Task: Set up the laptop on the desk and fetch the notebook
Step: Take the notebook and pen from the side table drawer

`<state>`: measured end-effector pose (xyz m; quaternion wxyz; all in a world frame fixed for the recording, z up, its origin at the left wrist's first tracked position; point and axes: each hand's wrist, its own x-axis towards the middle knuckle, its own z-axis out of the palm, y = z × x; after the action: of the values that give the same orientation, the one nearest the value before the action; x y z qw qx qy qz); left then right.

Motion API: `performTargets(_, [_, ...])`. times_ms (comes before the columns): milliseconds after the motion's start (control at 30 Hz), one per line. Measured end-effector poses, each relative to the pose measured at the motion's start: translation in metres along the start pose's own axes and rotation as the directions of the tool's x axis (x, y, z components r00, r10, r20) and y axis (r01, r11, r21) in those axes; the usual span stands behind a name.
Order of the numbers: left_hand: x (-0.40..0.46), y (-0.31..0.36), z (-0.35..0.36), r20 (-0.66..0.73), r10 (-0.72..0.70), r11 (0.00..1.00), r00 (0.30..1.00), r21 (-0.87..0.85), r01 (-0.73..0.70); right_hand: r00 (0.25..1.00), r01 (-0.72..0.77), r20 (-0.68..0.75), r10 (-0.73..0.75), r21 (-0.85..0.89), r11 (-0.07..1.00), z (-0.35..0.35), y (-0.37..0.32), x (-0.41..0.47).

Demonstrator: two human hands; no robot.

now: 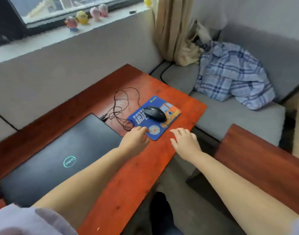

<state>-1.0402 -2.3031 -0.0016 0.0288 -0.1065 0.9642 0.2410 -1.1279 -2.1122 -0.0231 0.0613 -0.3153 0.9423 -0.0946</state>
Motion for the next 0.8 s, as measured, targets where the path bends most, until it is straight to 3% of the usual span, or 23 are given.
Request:
performTargets(200, [-0.019, 0.102, 0.069, 0.26, 0.258, 0.966, 0.93, -0.047, -0.254, 0.918, -0.392, 0.067, 0.39, 0.027, 0.92, 0.012, 0.084, -0.152])
performTargets(333, [-0.026, 0.157, 0.113, 0.364, 0.301, 0.953, 0.881, -0.09, -0.289, 0.813, -0.577, 0.141, 0.565, 0.059, 0.815, 0.023, 0.124, -0.22])
performTargets(500, [-0.029, 0.196, 0.184, 0.529, 0.2, 0.98, 0.825, -0.093, -0.178, 0.704, -0.702, 0.251, 0.664, 0.112, 0.703, 0.058, 0.167, -0.276])
performTargets(667, [-0.014, 0.213, 0.27, 0.598, 0.025, 0.993, 0.801, -0.106, 0.048, 0.623, -0.781, 0.364, 0.692, 0.242, 0.576, 0.107, 0.231, -0.299])
performTargets(733, [-0.003, 0.215, 0.307, 0.611, -0.045, 0.981, 0.791, -0.124, 0.151, 0.575, -0.814, 0.387, 0.721, 0.362, 0.455, 0.128, 0.258, -0.298])
performTargets(800, [0.01, 0.217, 0.345, 0.625, -0.104, 0.94, 0.774, -0.192, 0.281, 0.48, -0.833, 0.425, 0.767, 0.494, 0.248, 0.15, 0.284, -0.293])
